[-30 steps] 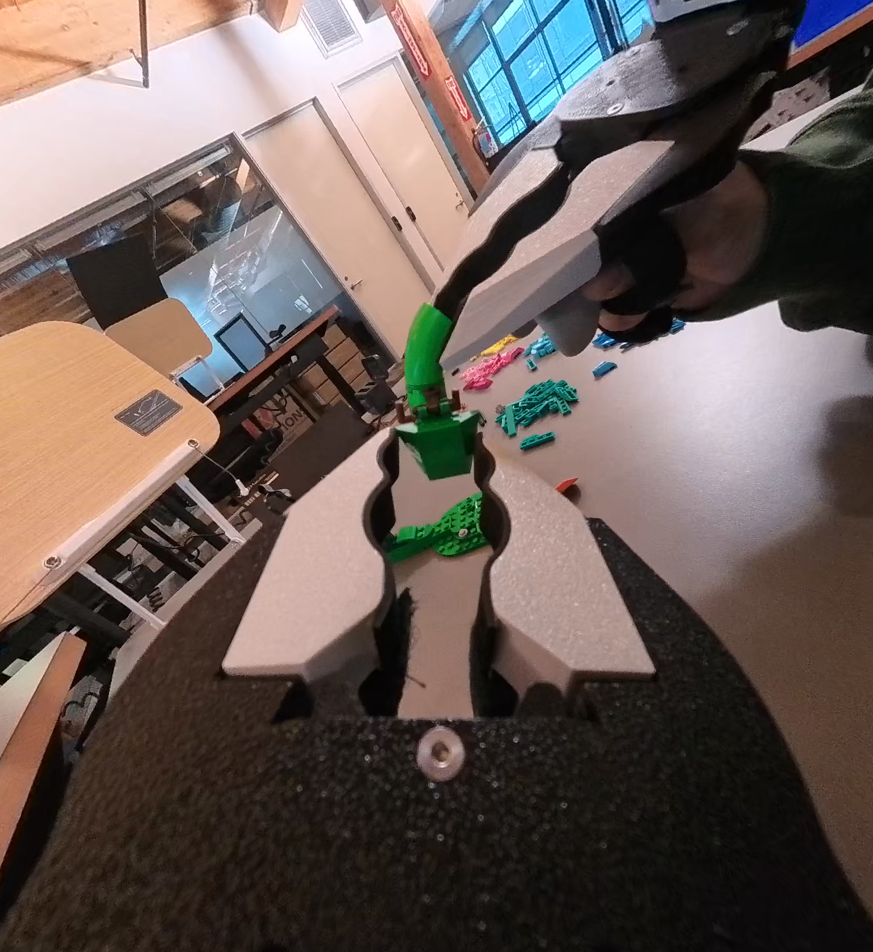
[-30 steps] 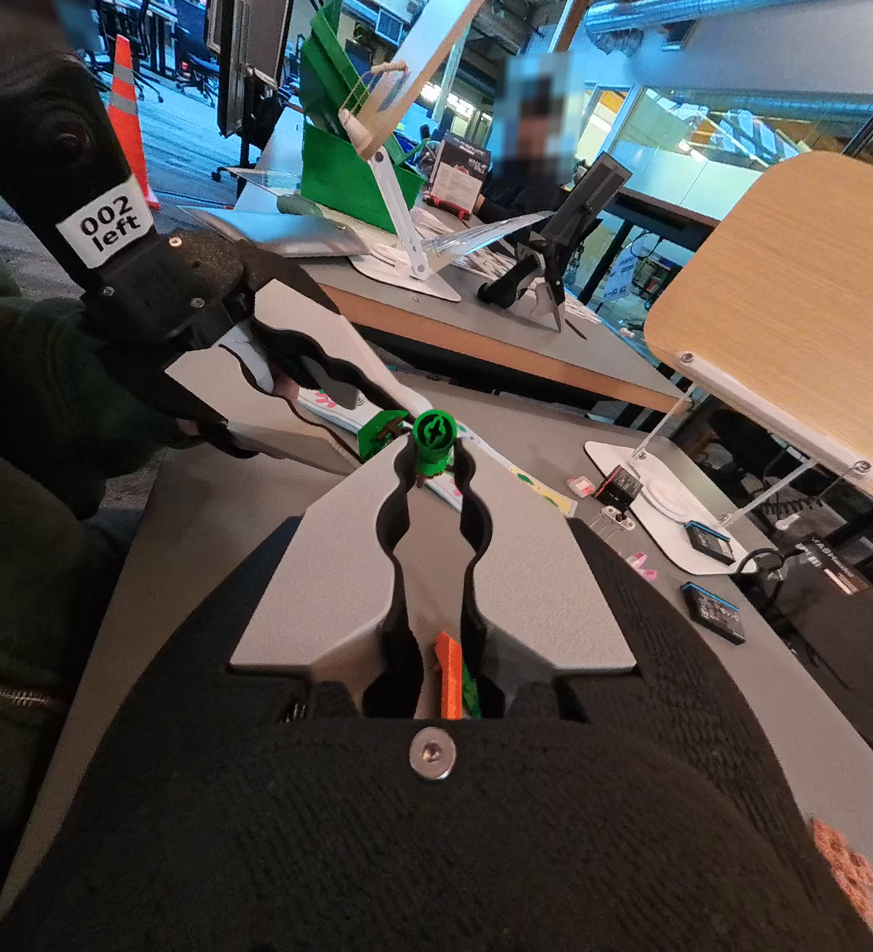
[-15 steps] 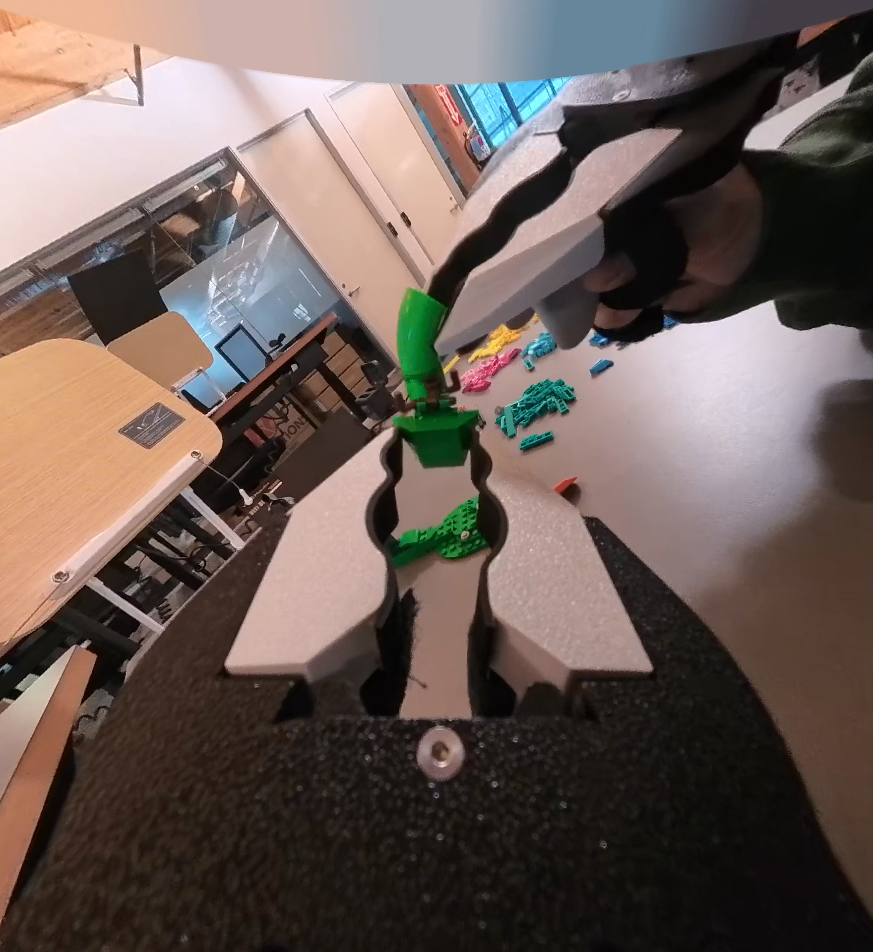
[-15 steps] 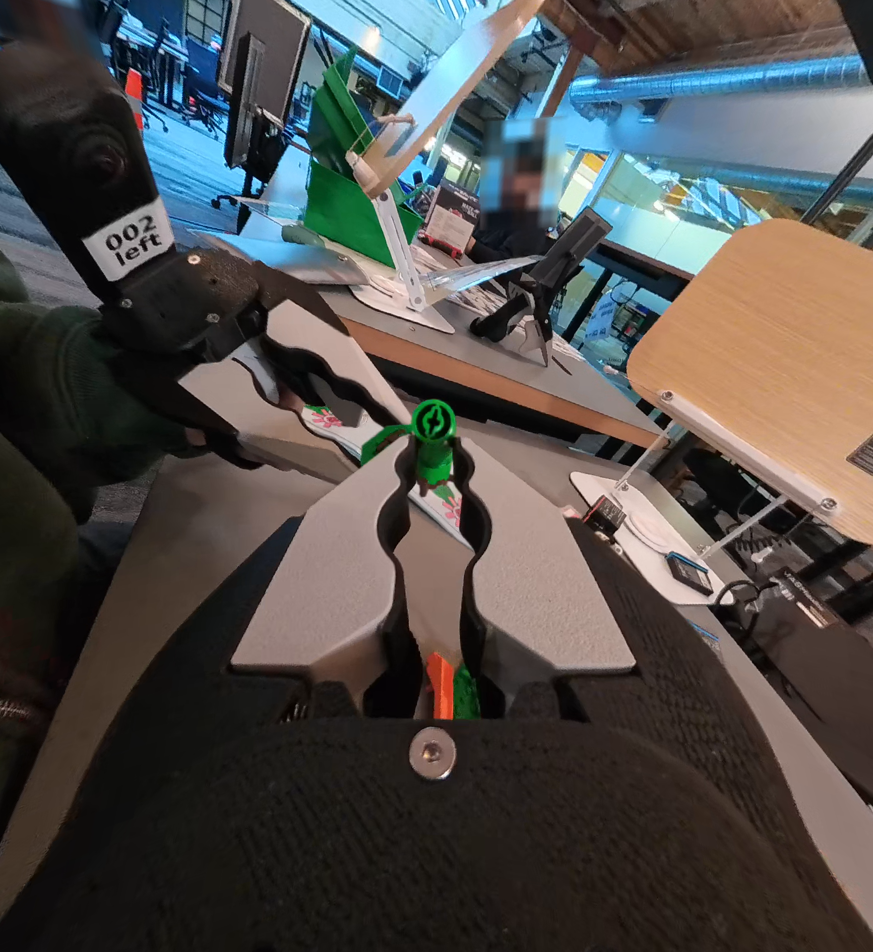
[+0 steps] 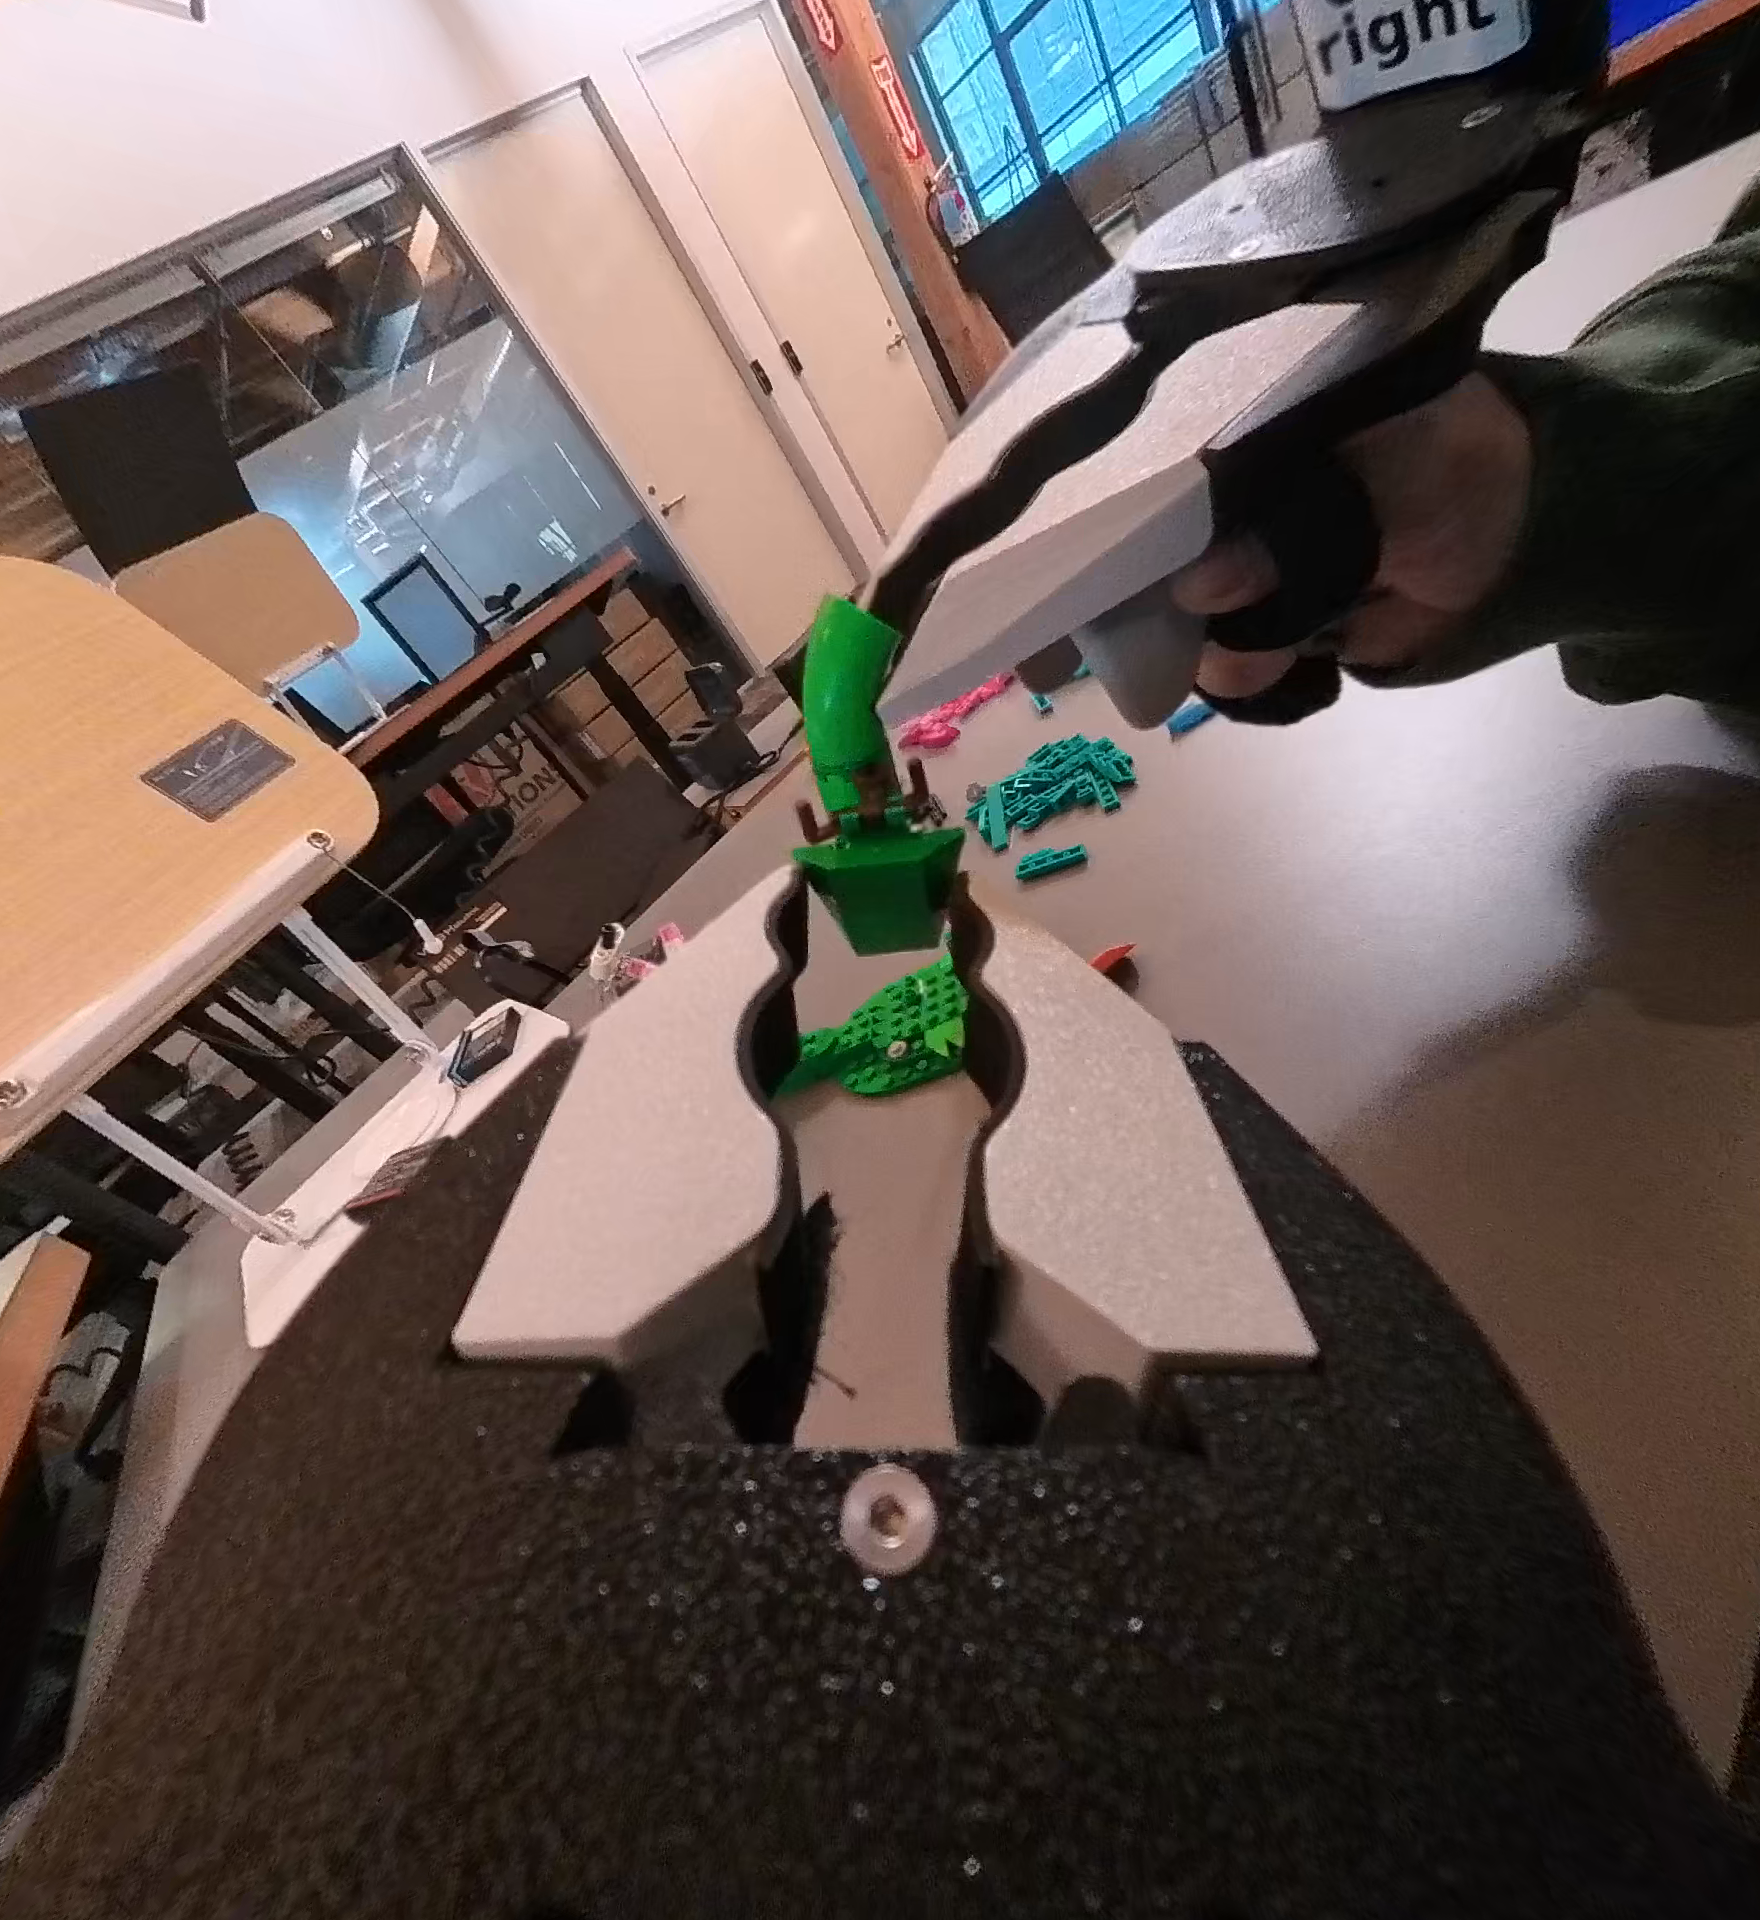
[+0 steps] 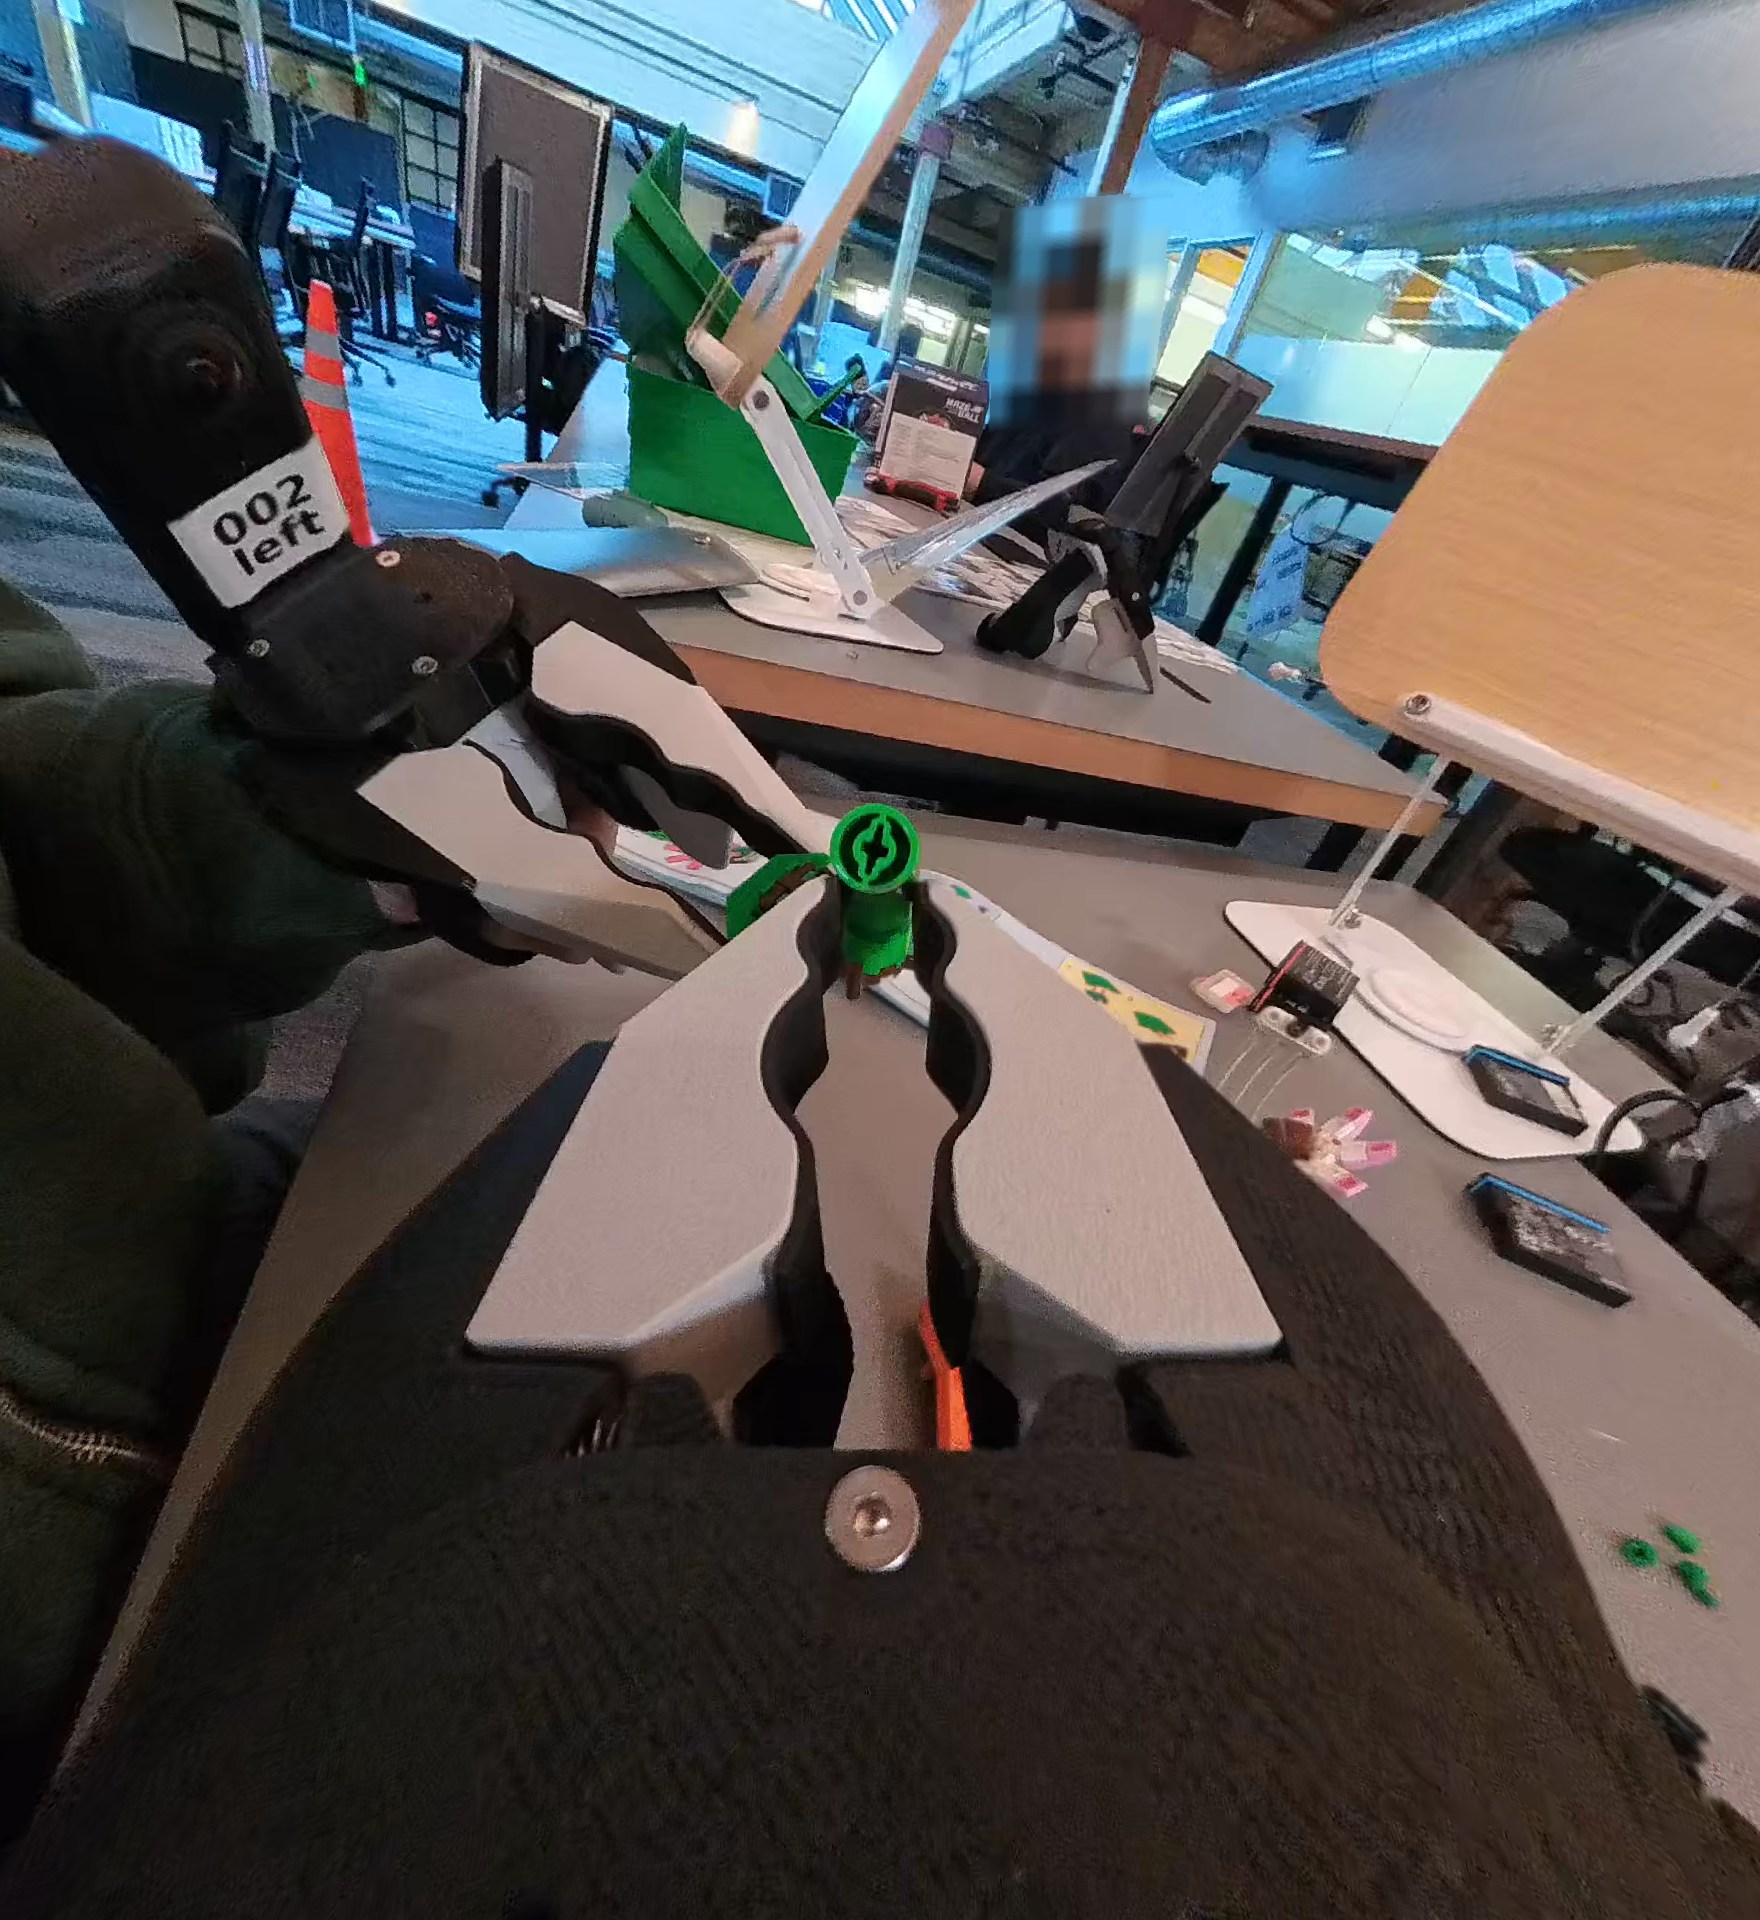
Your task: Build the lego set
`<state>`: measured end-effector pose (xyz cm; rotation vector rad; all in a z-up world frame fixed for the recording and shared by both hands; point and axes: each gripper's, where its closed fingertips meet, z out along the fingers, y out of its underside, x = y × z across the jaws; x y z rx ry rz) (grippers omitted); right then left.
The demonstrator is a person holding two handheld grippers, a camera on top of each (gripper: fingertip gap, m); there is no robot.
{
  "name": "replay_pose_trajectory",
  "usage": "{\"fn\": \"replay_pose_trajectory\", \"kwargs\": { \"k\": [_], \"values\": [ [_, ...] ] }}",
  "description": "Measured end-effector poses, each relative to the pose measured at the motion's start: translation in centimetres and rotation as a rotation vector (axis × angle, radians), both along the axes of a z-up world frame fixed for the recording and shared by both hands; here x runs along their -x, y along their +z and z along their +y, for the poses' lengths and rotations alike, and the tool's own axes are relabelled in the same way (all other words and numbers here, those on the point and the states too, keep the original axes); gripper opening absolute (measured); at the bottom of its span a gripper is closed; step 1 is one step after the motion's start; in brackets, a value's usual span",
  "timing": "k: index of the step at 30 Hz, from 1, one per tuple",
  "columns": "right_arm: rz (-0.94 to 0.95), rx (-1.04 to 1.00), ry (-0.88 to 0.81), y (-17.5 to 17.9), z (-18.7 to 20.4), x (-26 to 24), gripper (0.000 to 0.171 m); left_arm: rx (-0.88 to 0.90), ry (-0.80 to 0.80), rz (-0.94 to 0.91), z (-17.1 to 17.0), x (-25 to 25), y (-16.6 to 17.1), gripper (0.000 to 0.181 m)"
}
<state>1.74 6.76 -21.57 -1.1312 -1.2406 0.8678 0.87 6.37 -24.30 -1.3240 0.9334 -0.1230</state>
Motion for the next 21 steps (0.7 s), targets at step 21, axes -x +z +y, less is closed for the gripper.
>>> {"fn": "replay_pose_trajectory", "kwargs": {
  "k": [21],
  "values": [
    [0.069, 0.212, 0.063, -0.65, 0.18, 0.28, 0.011, 0.162, -0.032, -0.089, 0.16, -0.49, -0.76, 0.028]
  ]
}}
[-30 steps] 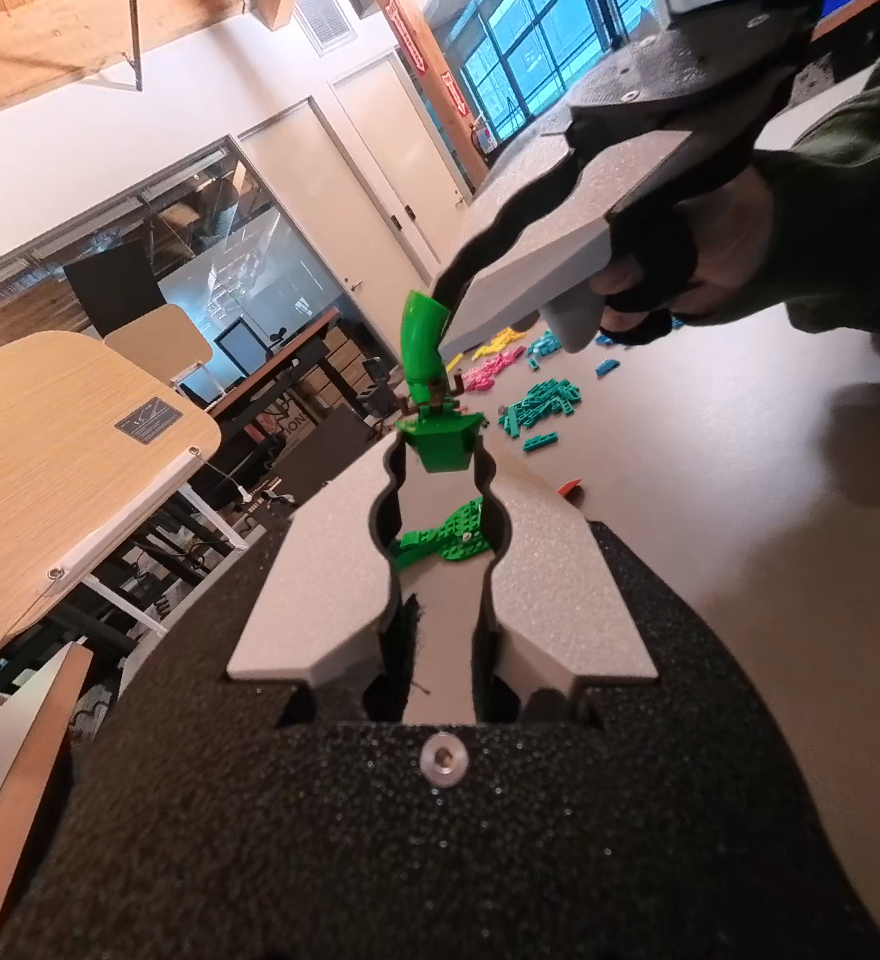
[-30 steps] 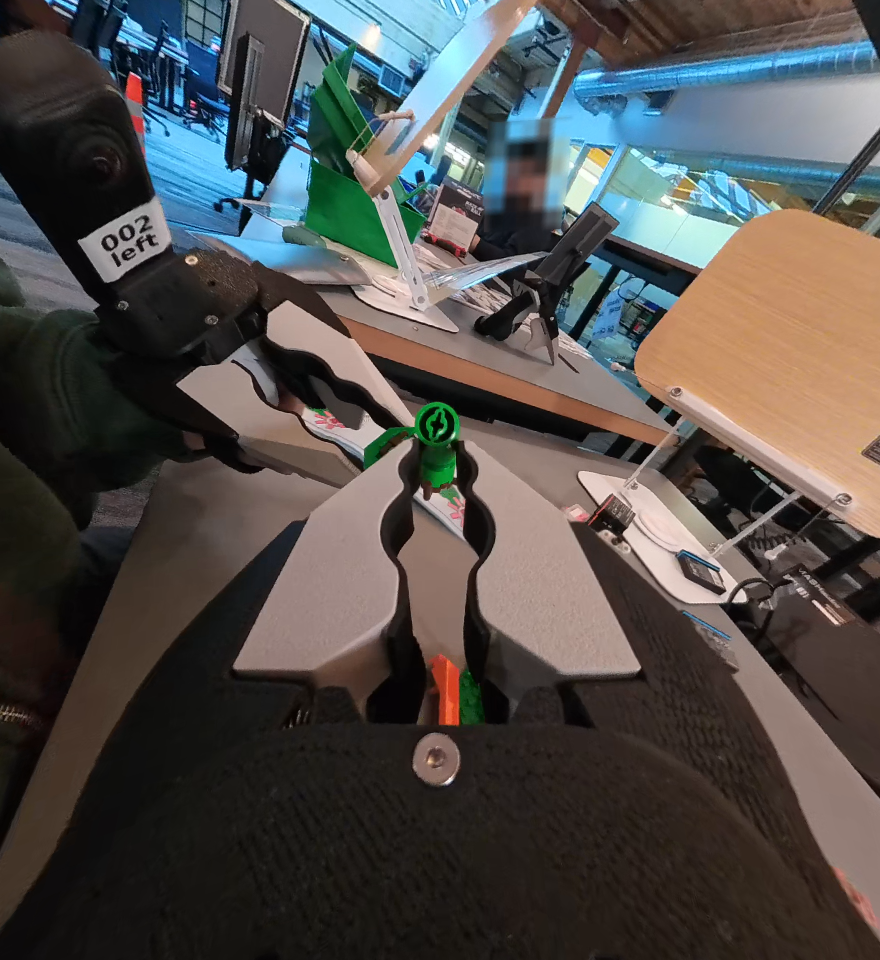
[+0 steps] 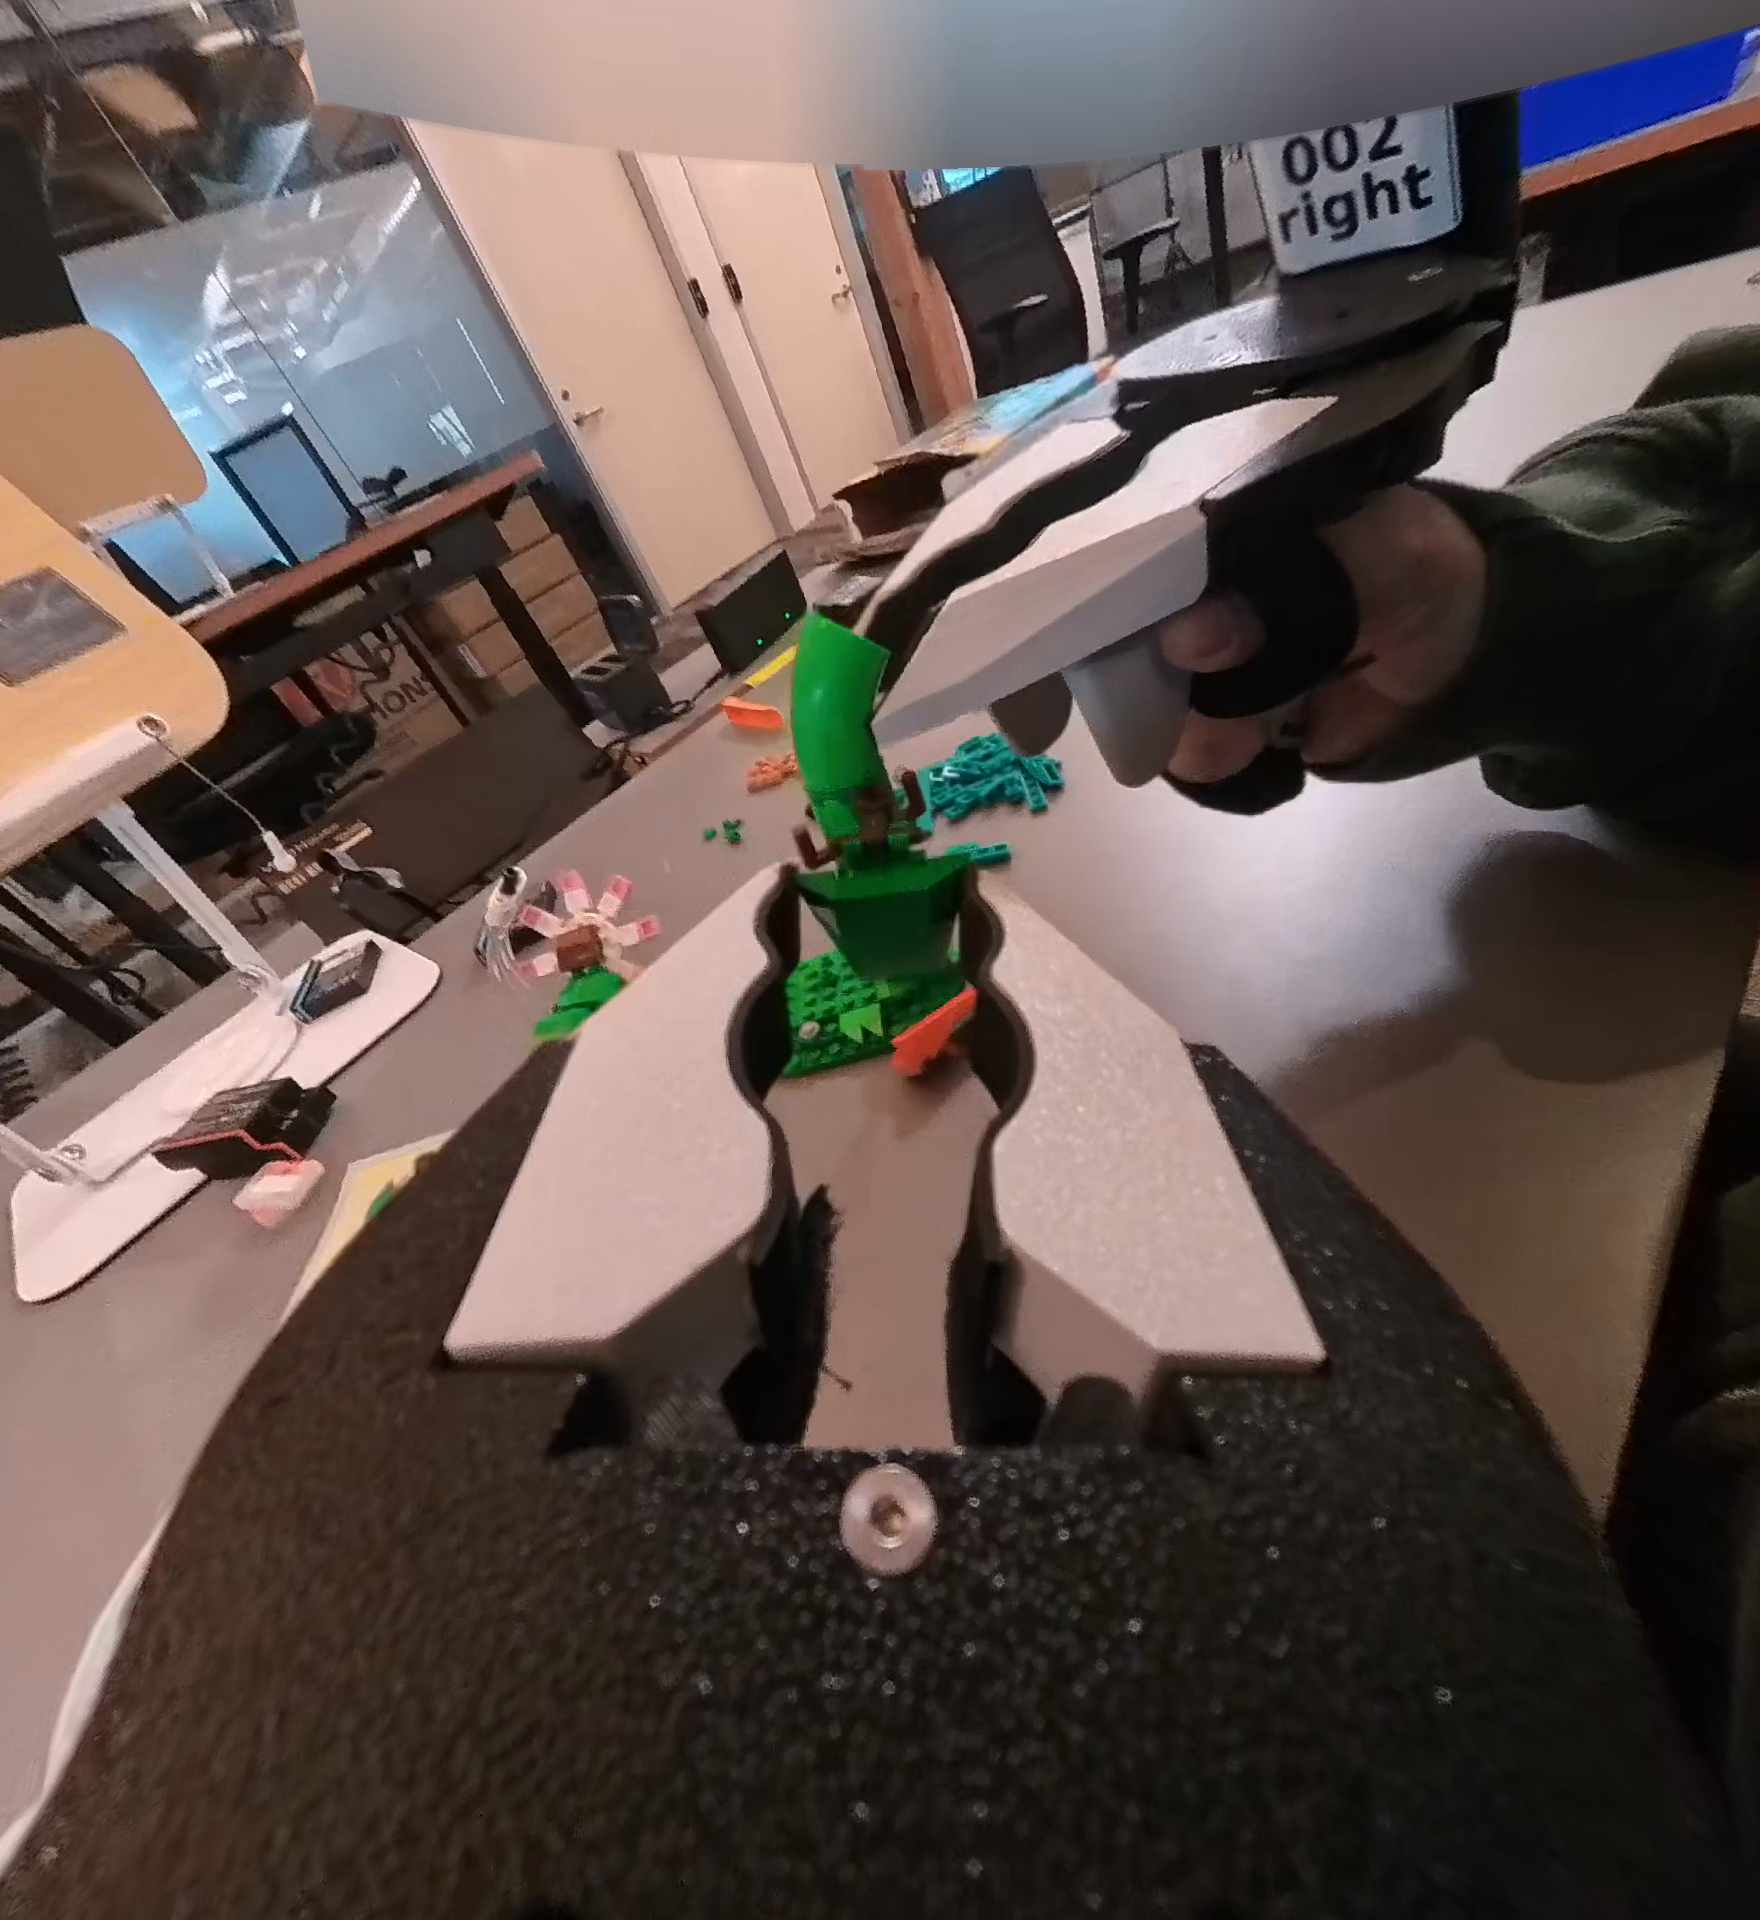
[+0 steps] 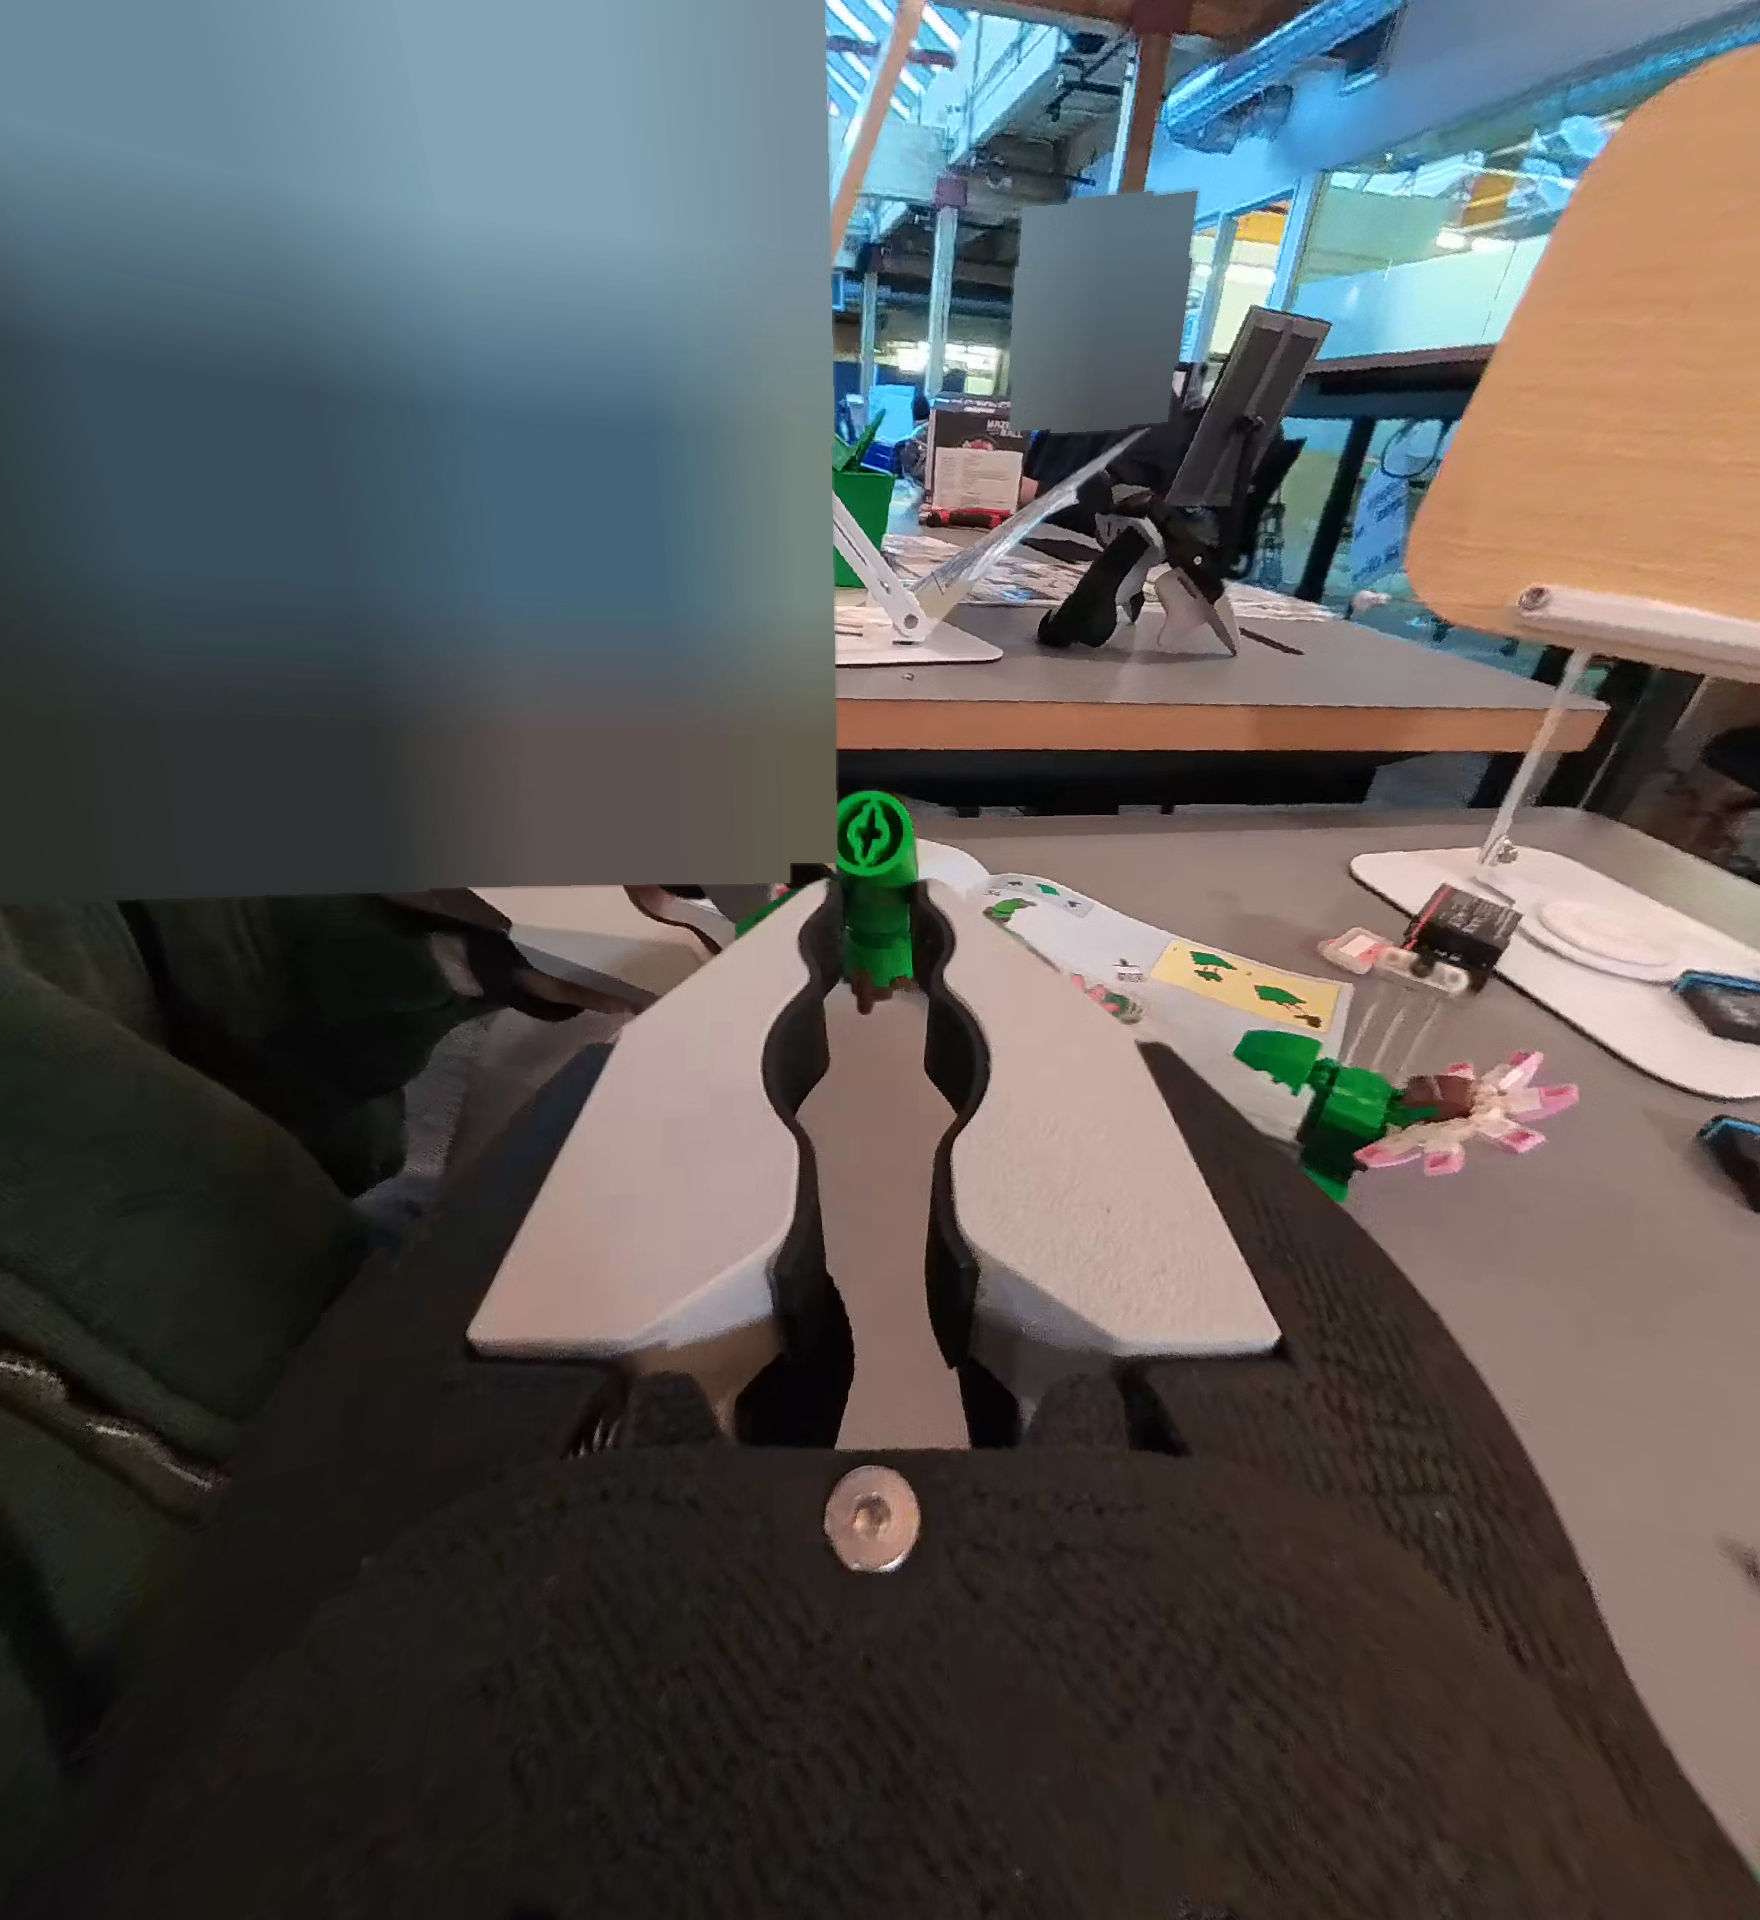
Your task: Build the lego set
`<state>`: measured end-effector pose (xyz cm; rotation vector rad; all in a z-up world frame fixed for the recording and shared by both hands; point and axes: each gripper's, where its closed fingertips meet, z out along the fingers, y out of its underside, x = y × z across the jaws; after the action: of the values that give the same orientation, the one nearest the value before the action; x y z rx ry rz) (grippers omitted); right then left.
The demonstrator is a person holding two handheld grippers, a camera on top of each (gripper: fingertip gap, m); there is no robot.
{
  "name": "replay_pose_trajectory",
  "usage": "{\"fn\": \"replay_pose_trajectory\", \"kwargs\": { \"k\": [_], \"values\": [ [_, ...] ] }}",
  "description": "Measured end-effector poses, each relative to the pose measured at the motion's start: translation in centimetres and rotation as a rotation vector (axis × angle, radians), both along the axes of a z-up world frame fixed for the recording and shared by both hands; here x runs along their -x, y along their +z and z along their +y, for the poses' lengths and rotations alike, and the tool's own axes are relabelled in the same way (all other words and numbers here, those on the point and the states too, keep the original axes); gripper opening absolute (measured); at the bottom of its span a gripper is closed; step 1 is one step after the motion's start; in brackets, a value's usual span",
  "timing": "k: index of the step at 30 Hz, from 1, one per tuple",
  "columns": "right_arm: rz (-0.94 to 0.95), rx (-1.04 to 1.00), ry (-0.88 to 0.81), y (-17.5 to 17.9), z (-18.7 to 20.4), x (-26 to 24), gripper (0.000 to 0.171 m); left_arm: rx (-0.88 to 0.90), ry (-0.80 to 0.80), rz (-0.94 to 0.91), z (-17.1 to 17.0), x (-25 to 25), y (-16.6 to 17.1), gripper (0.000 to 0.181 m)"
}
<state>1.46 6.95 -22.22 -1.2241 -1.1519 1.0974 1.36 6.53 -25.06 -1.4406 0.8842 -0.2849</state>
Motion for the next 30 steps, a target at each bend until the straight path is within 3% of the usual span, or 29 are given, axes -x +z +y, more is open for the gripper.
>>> {"fn": "replay_pose_trajectory", "kwargs": {
  "k": [7, 22, 27, 30],
  "values": [
    [0.056, 0.151, 0.026, -0.4, 0.4, 0.0, 0.010, 0.024, 0.014, 0.019, 0.2, 0.0, -0.4, 0.028],
    [0.030, 0.210, -0.008, -1.1, 1.3, 0.1, 0.009, 0.055, 0.027, 0.007, 0.6, 0.1, -0.6, 0.029],
    [0.034, 0.240, 0.001, -1.0, 1.4, 0.0, 0.000, 0.041, 0.005, 0.032, 0.3, -0.4, -0.7, 0.028],
    [0.002, 0.248, 0.005, -1.8, 1.4, 0.2, 0.000, 0.047, 0.002, 0.043, 0.3, -0.5, -1.0, 0.017]
  ]
}}
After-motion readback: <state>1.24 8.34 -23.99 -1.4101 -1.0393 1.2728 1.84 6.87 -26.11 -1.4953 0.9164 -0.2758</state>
